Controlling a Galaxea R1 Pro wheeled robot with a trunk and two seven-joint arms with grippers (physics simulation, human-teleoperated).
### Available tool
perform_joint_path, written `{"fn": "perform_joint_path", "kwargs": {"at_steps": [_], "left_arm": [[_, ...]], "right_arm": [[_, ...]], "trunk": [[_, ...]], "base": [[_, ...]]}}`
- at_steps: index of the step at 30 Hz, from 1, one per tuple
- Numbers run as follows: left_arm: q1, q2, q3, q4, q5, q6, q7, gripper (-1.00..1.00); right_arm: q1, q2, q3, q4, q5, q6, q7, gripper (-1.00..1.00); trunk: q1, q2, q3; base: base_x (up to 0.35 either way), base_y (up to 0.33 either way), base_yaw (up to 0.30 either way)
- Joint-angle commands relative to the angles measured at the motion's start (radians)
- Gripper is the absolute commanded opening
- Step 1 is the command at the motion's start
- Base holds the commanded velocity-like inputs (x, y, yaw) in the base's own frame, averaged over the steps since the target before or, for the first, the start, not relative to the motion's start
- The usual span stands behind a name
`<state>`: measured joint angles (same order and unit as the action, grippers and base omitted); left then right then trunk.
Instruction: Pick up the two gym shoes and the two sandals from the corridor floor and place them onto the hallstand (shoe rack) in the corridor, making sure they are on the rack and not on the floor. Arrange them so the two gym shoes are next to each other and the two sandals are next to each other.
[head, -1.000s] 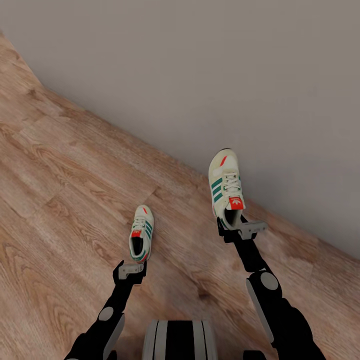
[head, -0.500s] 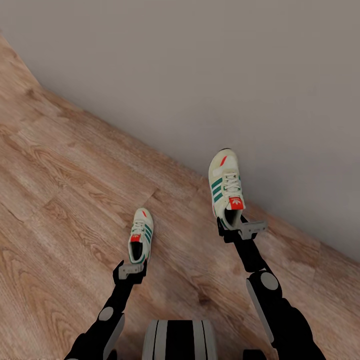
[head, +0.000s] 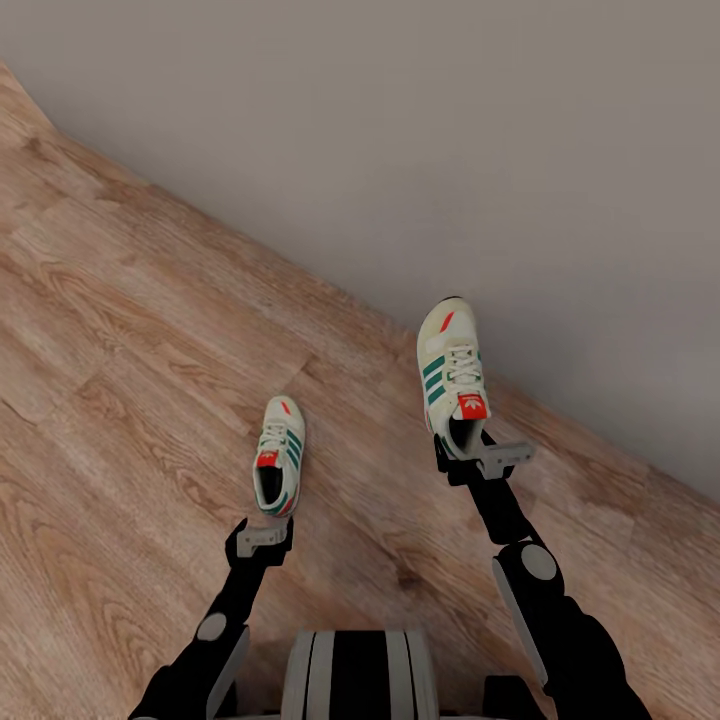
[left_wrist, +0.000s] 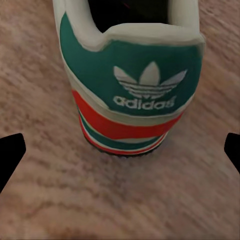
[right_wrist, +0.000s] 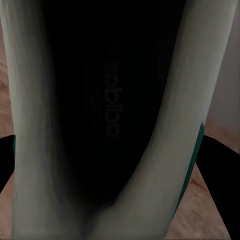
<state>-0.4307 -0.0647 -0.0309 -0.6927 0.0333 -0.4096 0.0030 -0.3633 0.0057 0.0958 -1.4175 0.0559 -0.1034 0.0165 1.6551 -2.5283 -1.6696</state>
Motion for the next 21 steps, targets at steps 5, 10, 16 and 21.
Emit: {"fn": "perform_joint_path", "kwargs": {"at_steps": [5, 10, 16, 21], "left_arm": [[0.000, 0.000, -0.002, -0.009, 0.004, -0.027, 0.000, 1.00], [0.000, 0.000, -0.003, -0.010, 0.004, -0.029, 0.000, 1.00], [0.000, 0.000, -0.003, -0.010, 0.004, -0.029, 0.000, 1.00], [0.000, 0.000, -0.003, -0.010, 0.004, -0.029, 0.000, 1.00]], "right_arm": [[0.000, 0.000, -0.001, 0.000, 0.005, -0.002, 0.002, -1.00], [0.000, 0.000, -0.001, 0.000, 0.005, -0.002, 0.002, -1.00], [0.000, 0.000, -0.001, 0.000, 0.005, -0.002, 0.002, -1.00], [0.000, 0.000, -0.001, 0.000, 0.005, -0.002, 0.002, -1.00]], "trunk": [[0.002, -0.001, -0.021], [0.002, -0.001, -0.021], [0.002, -0.001, -0.021], [0.002, -0.001, -0.021]], "base": [[0.000, 0.000, 0.000], [0.000, 0.000, 0.000], [0.054, 0.000, 0.000], [0.006, 0.000, 0.000]]}}
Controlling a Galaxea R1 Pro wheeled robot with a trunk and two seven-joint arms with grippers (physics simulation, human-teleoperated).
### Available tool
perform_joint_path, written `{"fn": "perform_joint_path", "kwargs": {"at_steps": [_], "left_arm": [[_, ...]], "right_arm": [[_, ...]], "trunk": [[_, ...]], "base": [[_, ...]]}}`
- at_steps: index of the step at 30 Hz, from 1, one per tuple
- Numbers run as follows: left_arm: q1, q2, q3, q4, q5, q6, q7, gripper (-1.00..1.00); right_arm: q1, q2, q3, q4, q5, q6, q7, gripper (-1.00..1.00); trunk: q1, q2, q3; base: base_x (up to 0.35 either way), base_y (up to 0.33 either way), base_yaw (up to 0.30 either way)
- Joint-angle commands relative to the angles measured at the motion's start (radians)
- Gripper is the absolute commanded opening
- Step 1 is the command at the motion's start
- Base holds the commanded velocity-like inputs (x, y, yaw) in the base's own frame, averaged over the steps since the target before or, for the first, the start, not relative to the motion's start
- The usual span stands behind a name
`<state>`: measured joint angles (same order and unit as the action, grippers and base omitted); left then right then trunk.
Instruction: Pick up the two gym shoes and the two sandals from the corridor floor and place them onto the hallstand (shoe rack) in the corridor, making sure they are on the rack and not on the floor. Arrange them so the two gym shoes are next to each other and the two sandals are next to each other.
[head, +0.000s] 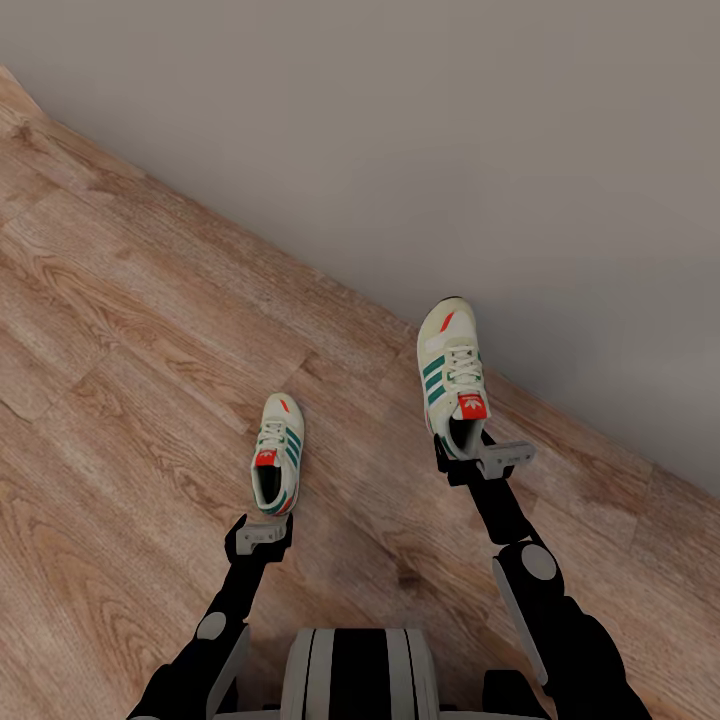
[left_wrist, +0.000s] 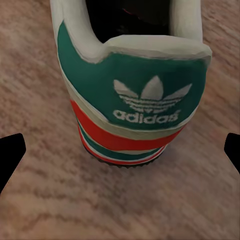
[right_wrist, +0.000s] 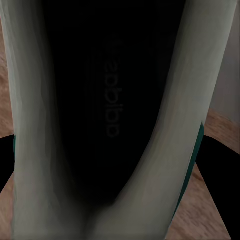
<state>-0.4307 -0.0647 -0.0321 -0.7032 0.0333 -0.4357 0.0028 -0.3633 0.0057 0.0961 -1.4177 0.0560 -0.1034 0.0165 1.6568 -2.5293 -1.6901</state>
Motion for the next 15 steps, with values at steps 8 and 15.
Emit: {"fn": "perform_joint_path", "kwargs": {"at_steps": [8, 15], "left_arm": [[0.000, 0.000, -0.002, 0.001, 0.004, -0.003, 0.001, 1.00], [0.000, 0.000, -0.002, 0.001, 0.004, -0.003, 0.000, 1.00]], "right_arm": [[0.000, 0.000, -0.001, 0.000, 0.005, -0.002, 0.002, -1.00], [0.000, 0.000, -0.001, 0.000, 0.005, -0.002, 0.002, -1.00]], "trunk": [[0.000, 0.000, 0.000], [0.000, 0.000, 0.000]], "base": [[0.052, 0.000, 0.000], [0.030, 0.000, 0.000]]}}
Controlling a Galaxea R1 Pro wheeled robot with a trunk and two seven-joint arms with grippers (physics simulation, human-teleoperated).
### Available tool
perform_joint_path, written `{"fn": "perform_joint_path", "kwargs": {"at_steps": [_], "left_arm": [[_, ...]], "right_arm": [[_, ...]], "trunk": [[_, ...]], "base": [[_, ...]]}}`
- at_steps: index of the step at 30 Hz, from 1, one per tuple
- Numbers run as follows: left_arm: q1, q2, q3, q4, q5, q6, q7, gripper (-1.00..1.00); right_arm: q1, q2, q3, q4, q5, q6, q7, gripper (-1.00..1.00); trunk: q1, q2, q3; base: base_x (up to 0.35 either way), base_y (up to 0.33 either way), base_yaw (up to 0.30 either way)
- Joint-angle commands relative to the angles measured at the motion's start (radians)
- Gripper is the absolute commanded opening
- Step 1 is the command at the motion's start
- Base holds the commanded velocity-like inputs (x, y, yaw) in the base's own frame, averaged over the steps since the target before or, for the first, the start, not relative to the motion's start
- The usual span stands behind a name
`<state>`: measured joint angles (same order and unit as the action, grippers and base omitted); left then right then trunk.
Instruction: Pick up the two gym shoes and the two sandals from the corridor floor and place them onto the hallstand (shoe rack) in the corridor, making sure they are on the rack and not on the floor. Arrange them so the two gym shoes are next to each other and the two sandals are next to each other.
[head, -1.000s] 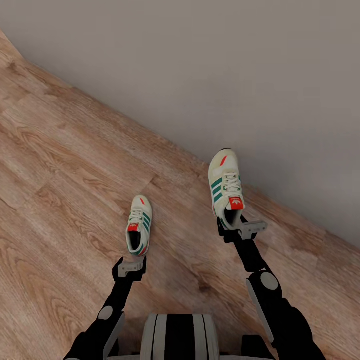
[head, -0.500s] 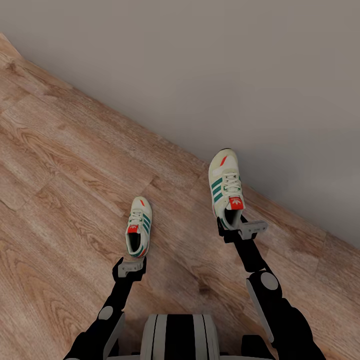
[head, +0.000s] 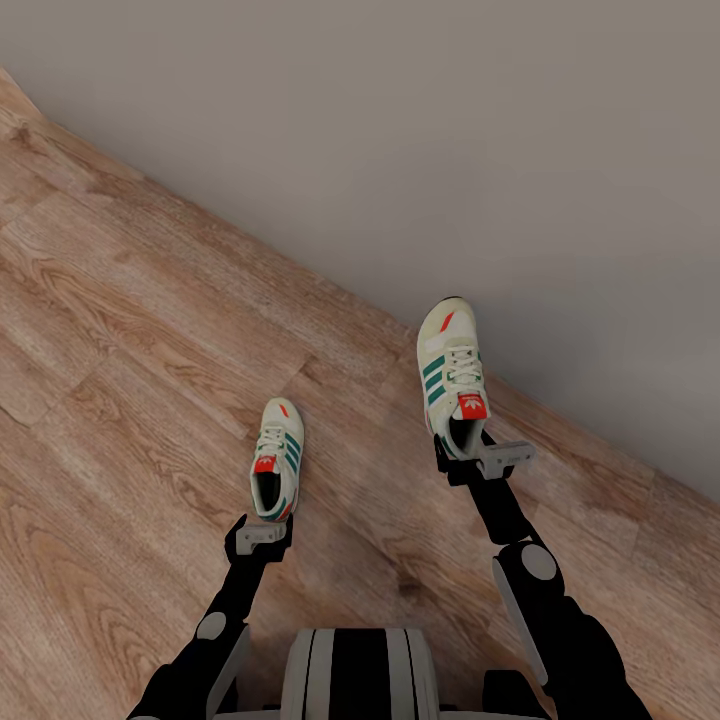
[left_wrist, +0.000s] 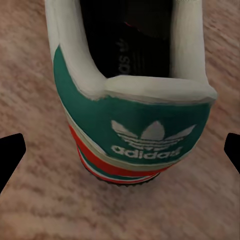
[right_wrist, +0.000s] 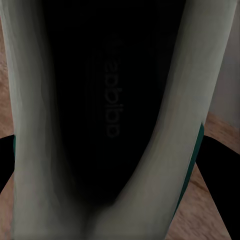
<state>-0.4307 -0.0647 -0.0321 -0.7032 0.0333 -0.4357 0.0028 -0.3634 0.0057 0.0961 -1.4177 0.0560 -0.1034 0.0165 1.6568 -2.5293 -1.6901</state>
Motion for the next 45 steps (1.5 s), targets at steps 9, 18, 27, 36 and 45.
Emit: {"fn": "perform_joint_path", "kwargs": {"at_steps": [9, 18, 27, 36, 45], "left_arm": [[0.000, 0.000, -0.002, 0.001, 0.004, -0.003, 0.000, 1.00], [0.000, 0.000, -0.002, -0.010, 0.004, -0.003, 0.000, 1.00], [0.000, 0.000, -0.002, -0.013, 0.004, -0.003, 0.001, 1.00], [0.000, 0.000, -0.002, -0.013, 0.004, -0.003, 0.001, 1.00], [0.000, 0.000, -0.002, -0.013, 0.004, -0.003, 0.000, 1.00]], "right_arm": [[0.000, 0.000, -0.001, 0.000, 0.005, -0.002, 0.002, -1.00], [0.000, 0.000, -0.002, 0.000, 0.005, -0.002, 0.002, -1.00], [0.000, 0.000, -0.001, 0.000, 0.005, -0.002, 0.002, -1.00], [0.000, 0.000, -0.001, 0.000, 0.005, -0.002, 0.002, -1.00], [0.000, 0.000, -0.001, 0.000, 0.005, -0.002, 0.002, -1.00]], "trunk": [[0.002, -0.001, -0.021], [0.005, -0.003, -0.064], [0.005, -0.003, -0.065], [0.005, -0.003, -0.065], [0.005, -0.003, -0.065]], "base": [[0.001, 0.000, 0.000], [0.000, 0.000, 0.000], [0.093, 0.000, 0.000], [0.063, 0.000, 0.000], [0.090, 0.000, 0.000]]}}
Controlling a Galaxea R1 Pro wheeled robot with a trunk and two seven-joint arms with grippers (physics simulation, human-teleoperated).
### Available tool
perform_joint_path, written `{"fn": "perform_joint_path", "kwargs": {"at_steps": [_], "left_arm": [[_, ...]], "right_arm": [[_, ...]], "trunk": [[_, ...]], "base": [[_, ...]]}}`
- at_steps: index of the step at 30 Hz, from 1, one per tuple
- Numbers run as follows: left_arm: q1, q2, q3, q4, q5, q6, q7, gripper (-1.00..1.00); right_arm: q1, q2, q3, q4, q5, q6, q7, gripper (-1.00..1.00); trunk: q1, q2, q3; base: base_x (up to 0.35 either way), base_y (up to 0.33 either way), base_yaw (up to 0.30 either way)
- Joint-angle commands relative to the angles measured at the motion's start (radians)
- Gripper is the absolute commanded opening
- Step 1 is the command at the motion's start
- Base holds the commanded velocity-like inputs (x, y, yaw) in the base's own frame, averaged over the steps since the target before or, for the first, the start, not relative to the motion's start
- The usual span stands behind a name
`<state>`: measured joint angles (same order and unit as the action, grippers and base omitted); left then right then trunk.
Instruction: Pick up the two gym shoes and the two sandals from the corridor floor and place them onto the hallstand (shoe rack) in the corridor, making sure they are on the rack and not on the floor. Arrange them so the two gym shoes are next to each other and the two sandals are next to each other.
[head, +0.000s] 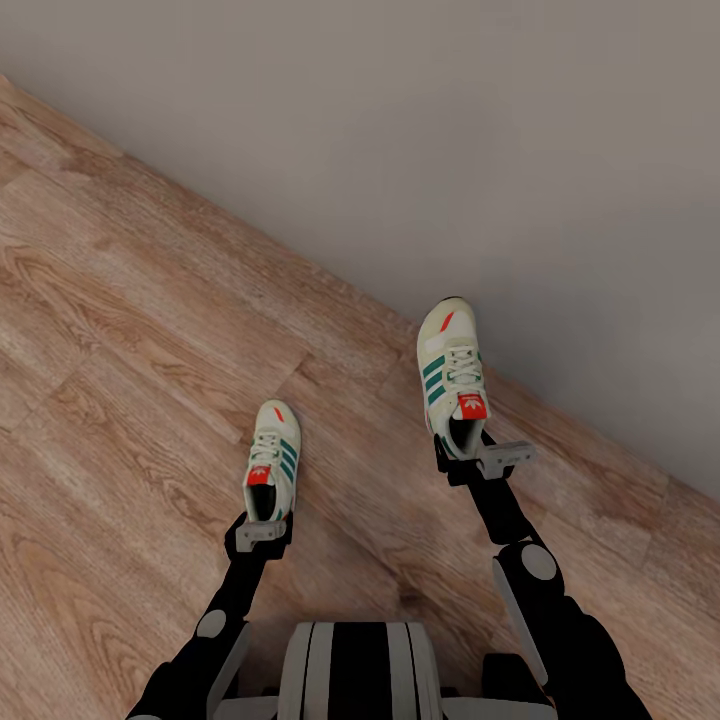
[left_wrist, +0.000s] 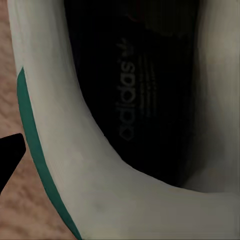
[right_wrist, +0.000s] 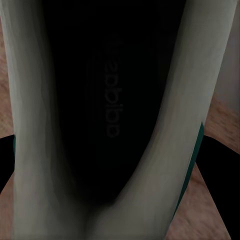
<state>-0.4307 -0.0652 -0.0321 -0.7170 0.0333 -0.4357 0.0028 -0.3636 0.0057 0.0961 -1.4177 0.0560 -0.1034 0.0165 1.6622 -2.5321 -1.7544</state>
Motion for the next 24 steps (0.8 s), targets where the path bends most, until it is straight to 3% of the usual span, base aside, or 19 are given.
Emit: {"fn": "perform_joint_path", "kwargs": {"at_steps": [1, 3, 4, 24], "left_arm": [[0.000, 0.000, -0.002, 0.001, 0.004, -0.003, 0.001, 1.00], [0.000, 0.000, -0.002, 0.001, 0.004, -0.003, 0.001, 1.00], [0.000, 0.000, -0.002, 0.001, 0.004, -0.003, 0.002, -1.00], [0.000, 0.001, 0.000, -0.001, 0.004, -0.003, 0.000, -1.00]], "right_arm": [[0.000, 0.000, -0.001, 0.000, 0.005, -0.002, 0.002, -1.00], [0.000, 0.000, -0.001, 0.000, 0.005, -0.002, 0.002, -1.00], [0.000, 0.000, -0.001, 0.000, 0.005, -0.002, 0.002, -1.00], [0.000, 0.000, -0.001, 0.000, 0.005, -0.002, 0.002, -1.00]], "trunk": [[0.000, 0.000, 0.000], [0.000, 0.000, 0.000], [0.000, 0.000, 0.000], [0.000, 0.000, 0.000]], "base": [[0.018, 0.000, 0.000], [0.008, 0.000, 0.000], [0.004, 0.000, 0.000], [0.000, 0.000, 0.000]]}}
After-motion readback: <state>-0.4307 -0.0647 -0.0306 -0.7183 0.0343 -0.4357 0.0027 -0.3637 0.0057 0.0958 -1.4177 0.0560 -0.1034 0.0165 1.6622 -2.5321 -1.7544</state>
